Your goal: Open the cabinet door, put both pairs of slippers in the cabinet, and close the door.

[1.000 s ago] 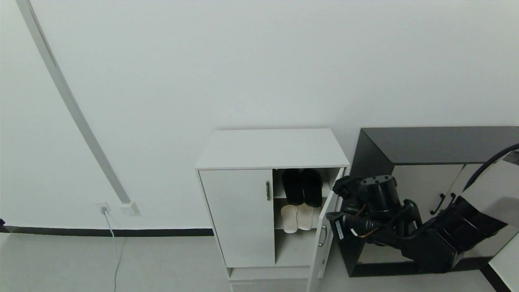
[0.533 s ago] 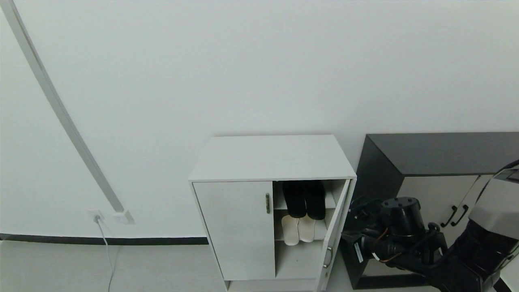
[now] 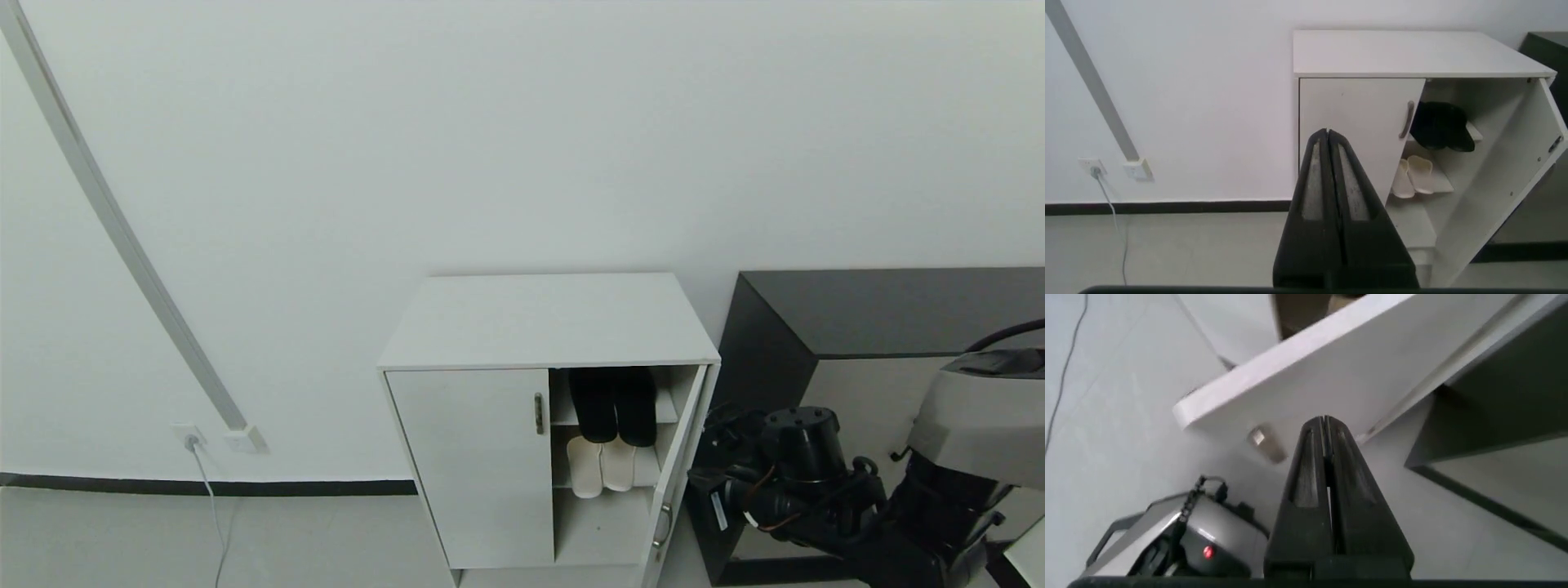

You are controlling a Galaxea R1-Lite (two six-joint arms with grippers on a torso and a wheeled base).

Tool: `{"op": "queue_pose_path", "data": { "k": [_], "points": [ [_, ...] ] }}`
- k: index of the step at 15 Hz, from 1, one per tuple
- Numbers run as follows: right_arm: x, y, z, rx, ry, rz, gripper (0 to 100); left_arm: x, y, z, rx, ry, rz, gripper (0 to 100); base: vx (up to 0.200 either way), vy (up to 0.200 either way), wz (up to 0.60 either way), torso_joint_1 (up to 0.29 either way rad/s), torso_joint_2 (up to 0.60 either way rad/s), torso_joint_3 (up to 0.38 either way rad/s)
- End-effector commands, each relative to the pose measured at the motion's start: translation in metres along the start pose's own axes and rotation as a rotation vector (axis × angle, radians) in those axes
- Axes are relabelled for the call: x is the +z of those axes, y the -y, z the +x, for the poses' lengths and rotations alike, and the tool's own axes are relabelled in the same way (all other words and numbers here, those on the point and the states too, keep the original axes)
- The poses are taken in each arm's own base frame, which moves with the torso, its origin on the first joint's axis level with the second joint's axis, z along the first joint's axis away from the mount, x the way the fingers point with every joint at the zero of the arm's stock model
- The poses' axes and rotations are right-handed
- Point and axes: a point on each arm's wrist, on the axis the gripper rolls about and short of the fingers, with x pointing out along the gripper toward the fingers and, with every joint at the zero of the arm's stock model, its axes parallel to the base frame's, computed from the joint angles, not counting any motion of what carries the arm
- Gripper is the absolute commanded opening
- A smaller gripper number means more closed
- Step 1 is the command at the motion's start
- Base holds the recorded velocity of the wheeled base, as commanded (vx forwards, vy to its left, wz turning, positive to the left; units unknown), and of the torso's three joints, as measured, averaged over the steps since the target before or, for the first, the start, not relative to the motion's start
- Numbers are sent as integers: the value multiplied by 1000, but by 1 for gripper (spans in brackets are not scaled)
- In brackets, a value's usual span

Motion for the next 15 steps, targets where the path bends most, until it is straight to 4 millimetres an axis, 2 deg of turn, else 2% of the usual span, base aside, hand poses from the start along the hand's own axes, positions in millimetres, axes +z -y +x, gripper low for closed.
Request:
{"op": "queue_pose_path", "data": {
  "k": [1, 15],
  "points": [
    [-5, 1, 21, 0, -9, 1, 0, 0, 0, 0, 0, -1, -1, 0, 0, 0, 0, 0, 0, 0],
    [16, 6, 112, -12, 103, 33, 0, 0, 0, 0, 0, -1, -1, 0, 0, 0, 0, 0, 0, 0]
  ]
}}
